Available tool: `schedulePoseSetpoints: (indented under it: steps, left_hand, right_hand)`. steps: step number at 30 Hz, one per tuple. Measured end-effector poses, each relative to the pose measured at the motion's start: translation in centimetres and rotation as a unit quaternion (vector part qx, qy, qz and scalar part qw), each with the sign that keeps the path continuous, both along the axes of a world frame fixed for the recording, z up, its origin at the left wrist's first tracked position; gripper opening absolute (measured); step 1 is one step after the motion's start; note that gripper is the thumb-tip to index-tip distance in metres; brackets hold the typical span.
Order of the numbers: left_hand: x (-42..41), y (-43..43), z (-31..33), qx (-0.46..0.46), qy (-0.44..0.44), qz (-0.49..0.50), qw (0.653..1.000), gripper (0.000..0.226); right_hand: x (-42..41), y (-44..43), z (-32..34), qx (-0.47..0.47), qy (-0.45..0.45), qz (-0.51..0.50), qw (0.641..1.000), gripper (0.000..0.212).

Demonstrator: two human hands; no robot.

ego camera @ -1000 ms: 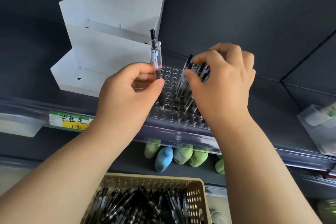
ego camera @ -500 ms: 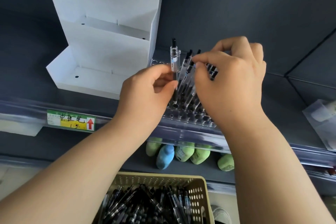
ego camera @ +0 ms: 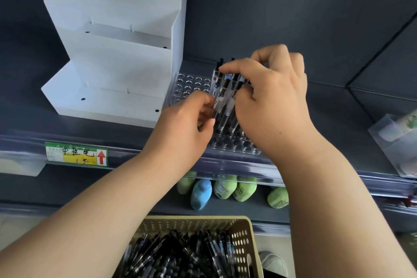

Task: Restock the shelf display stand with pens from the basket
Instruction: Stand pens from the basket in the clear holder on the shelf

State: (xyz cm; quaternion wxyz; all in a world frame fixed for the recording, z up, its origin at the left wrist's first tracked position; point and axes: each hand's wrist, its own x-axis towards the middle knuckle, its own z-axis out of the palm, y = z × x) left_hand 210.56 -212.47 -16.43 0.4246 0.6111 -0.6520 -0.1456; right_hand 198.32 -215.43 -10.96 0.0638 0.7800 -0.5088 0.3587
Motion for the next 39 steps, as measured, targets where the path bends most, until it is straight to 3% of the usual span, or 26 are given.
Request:
schedulePoseSetpoints:
  steps: [12,23,32,39]
  left_hand:
    - [-0.1,-0.3,-0.2,0.031,-0.008,0.020,0.999,0.021]
    - [1.0,0.2,0.8,0.054,0.041,0.039,0.997,0.029]
    - [2.7,1.1,2.1,0.021,0.022,0.053,0.998,0.038]
    - [2.8,1.5,2.0,0.021,-0.006,0.043,0.999,0.038]
  right_hand:
    - [0.3,-0.2,0.2,0.037,-0.014,0.011,0.999,0.059]
    - [0.5,0.1,0.0,0.027,0.007,0.028,0.999,0.067]
    - [-1.4,-1.0,1.1,0.057,-0.008,-0.077,0.995,0.065]
    - [-0.5,-1.3,0.9,0.065,-0.001,-0.080,0.995,0.055]
